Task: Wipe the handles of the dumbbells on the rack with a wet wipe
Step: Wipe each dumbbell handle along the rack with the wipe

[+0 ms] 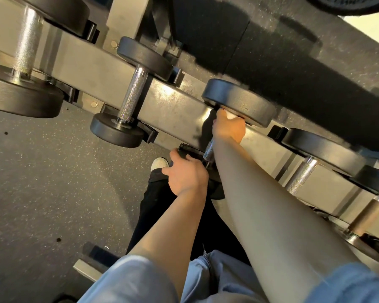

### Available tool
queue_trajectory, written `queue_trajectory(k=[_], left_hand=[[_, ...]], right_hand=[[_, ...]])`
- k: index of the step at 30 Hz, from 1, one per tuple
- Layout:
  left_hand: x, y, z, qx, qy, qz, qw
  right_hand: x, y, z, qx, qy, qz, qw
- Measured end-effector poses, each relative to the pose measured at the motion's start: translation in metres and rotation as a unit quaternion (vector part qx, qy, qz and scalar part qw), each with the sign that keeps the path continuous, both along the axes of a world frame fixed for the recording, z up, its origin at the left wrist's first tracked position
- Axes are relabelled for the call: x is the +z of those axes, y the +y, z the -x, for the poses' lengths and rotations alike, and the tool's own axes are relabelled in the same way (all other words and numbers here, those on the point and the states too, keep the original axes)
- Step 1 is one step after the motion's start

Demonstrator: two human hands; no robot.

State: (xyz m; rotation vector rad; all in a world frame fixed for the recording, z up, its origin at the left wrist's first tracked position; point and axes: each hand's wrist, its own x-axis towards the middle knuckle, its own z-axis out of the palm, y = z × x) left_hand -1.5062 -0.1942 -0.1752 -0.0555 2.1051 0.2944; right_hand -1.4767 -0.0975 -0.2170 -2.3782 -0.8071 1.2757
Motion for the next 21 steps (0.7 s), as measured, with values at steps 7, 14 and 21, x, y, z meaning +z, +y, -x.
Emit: queue_trajectory(k=[7,14,21], left_hand=[[0.002,0.001,0.001,-0.006,-0.011,0.006,1.000],[0.002,0.002,0.000,-0.014,-0.005,0.013,1.000],[0.003,0.003,0.000,-0.012,-0.003,0.019,1.000]], right_hand=[[-0.005,-0.010,-0.045,0.109,0.199,-0.007,0.974],[0.001,-0.010,-0.059,-0.050,0.333,0.037,0.941],[0.003,-0.023,-0.046,-0.160,0.242,-0.046,0.956]])
